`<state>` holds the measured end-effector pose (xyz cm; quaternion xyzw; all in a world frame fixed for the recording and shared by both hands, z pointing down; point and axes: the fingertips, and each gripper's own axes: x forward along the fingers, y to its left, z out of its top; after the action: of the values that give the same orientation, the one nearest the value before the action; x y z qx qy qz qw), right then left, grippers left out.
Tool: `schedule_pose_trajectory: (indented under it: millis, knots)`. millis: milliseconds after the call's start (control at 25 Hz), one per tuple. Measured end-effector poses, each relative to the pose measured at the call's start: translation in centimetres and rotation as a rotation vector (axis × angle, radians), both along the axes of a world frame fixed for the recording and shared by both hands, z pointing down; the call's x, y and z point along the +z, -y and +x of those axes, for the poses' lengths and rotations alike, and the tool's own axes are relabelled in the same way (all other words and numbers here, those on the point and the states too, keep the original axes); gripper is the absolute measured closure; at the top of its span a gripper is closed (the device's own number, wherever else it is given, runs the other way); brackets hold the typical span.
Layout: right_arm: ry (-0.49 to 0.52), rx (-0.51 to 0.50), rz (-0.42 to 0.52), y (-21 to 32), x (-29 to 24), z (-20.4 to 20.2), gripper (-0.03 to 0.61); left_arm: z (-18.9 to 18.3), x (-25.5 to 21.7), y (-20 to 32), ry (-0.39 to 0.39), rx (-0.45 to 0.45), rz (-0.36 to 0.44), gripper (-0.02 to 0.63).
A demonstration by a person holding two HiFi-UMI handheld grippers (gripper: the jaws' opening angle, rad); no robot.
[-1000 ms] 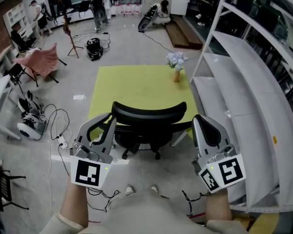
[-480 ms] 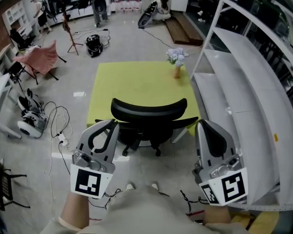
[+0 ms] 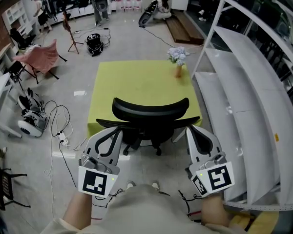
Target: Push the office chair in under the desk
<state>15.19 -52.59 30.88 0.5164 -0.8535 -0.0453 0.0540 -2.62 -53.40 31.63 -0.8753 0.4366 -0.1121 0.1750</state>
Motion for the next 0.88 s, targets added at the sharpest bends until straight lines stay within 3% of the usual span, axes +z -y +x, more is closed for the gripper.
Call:
schedule_pose_trajectory:
  millis: [360, 720, 880]
  knots:
    - [-0.032, 0.0, -0.09, 0.4, 4.6, -1.0, 0.572, -0.2, 3.5, 0.4, -0.017, -0.011, -0.067, 0.603]
    - [-0.041, -0.022, -0.051, 0.2, 2.7, -2.1, 0.572, -0.1, 2.9, 0.3, 0.024, 0.021, -0.022, 0.603]
    - [-0.055, -0.034, -0.043, 0.1, 2.3, -2.6, 0.572, -0.2, 2.5, 0.4, 0.006, 0.021, -0.031, 0.603]
